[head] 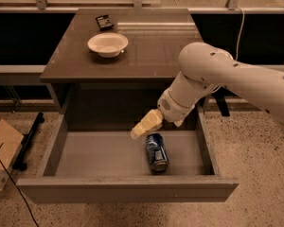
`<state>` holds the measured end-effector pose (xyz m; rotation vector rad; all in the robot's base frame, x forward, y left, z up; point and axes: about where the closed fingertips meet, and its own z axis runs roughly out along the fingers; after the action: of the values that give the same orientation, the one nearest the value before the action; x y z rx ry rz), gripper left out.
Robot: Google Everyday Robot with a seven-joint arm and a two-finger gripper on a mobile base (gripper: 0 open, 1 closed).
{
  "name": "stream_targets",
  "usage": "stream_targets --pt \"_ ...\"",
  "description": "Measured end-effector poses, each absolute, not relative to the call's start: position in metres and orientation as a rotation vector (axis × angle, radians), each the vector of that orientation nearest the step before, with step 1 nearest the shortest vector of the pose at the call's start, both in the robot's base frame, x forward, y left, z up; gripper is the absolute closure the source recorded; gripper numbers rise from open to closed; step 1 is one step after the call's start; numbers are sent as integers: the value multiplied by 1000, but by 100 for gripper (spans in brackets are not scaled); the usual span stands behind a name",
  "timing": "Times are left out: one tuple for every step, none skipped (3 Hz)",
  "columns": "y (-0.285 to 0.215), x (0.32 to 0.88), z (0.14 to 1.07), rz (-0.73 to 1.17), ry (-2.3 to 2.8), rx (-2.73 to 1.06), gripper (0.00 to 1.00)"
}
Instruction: Pick pepsi can from top drawer and place on counter
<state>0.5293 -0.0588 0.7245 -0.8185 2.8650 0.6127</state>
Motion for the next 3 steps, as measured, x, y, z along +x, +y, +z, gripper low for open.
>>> stream_targets --pt "-56 535 703 571 2909 -769 0" --pt "-60 542 668 501 2973 -674 0" --pt "-66 547 637 439 3027 -592 0"
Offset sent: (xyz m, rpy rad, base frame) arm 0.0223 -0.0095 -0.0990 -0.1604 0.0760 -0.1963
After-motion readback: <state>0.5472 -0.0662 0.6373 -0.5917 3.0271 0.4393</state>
